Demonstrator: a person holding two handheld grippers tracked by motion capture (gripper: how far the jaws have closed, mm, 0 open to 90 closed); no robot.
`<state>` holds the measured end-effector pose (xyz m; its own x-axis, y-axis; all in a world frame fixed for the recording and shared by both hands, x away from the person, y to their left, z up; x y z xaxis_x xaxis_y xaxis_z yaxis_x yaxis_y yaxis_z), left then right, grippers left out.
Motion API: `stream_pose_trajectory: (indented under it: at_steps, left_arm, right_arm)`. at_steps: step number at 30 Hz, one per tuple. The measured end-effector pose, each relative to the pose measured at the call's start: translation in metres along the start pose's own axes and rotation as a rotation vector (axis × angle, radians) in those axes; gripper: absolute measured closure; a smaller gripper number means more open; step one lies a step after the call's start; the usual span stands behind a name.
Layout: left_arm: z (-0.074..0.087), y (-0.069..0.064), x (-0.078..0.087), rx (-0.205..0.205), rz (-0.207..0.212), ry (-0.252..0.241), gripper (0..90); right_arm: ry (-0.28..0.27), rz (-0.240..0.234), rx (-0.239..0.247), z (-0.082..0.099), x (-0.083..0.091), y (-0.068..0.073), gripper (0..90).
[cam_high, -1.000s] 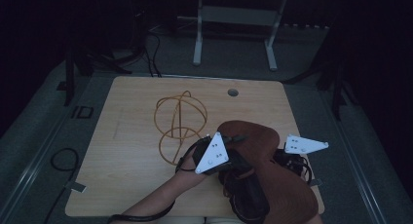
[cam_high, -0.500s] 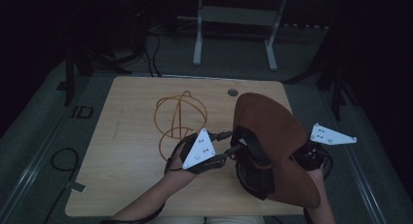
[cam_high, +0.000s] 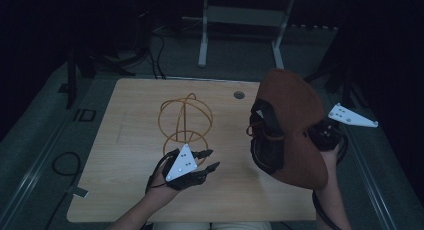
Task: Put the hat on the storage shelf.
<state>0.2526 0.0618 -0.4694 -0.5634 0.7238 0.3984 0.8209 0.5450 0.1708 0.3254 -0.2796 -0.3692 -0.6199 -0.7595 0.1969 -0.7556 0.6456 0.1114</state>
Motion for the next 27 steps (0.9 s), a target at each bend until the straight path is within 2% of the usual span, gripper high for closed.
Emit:
stream_pose_trajectory:
  at_steps: [3,7,9,11,16,17,18,20,21,23,24,25,26,27]
  left_arm:
    - [0.016,0.002,0.005,0.011,-0.015,0.026,59.3]
    - [0.039,0.005,0.014,0.035,-0.022,0.033,57.5]
    - [0.052,0.007,0.019,0.056,-0.04,0.054,56.4]
    - [0.069,0.01,0.024,0.097,-0.047,0.068,50.9]
    - [0.102,0.013,0.031,0.123,-0.087,0.132,43.4]
    - [0.106,0.013,0.032,0.13,-0.095,0.143,37.8]
    - [0.112,0.014,0.033,0.146,-0.105,0.159,36.0]
    - [0.122,0.016,0.037,0.191,-0.133,0.169,27.2]
    - [0.127,0.018,0.039,0.206,-0.153,0.19,24.2]
    - [0.134,0.022,0.041,0.223,-0.16,0.248,10.5]
    - [0.136,0.023,0.042,0.225,-0.167,0.269,8.6]
    - [0.138,0.024,0.044,0.23,-0.175,0.267,5.3]
    - [0.139,0.025,0.046,0.237,-0.199,0.26,1.5]
    - [0.14,0.027,0.049,0.248,-0.225,0.264,1.5]
  right_arm:
    - [-0.005,0.007,-0.008,-0.007,-0.009,-0.004,88.3]
    - [-0.003,0.006,-0.008,-0.017,-0.023,-0.007,88.2]
    - [-0.007,0.007,-0.014,-0.022,-0.029,-0.007,88.3]
    - [-0.007,0.01,-0.008,-0.027,-0.036,-0.007,88.2]
    - [-0.014,0.016,-0.011,-0.04,-0.052,-0.008,88.2]
    - [-0.015,0.019,-0.008,-0.043,-0.055,-0.008,88.2]
    - [-0.014,0.022,-0.007,-0.044,-0.057,-0.008,88.2]
    - [-0.015,0.029,-0.004,-0.048,-0.064,-0.007,88.2]
    - [-0.017,0.029,-0.002,-0.051,-0.067,-0.007,88.2]
    - [-0.014,0.029,0.006,-0.056,-0.077,-0.005,88.2]
    - [-0.013,0.03,0.01,-0.058,-0.081,-0.004,88.2]
    - [-0.009,0.029,0.012,-0.06,-0.086,-0.003,88.2]
    - [-0.005,0.026,0.012,-0.061,-0.091,-0.002,88.2]
    - [-0.001,0.025,0.007,-0.061,-0.097,-0.002,88.2]
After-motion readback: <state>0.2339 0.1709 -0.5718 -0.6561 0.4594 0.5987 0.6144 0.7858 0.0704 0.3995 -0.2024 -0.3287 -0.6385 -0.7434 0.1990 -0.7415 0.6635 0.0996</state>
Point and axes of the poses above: each handheld gripper's, and its own axes: x roughly backward along the jaws, z roughly out of its underside, y roughly to its left, the point moved 2 cm from there along -x, roughly forward along the jaws, and after that the axes turned 6 degrees about y, right-handed, at the moved point
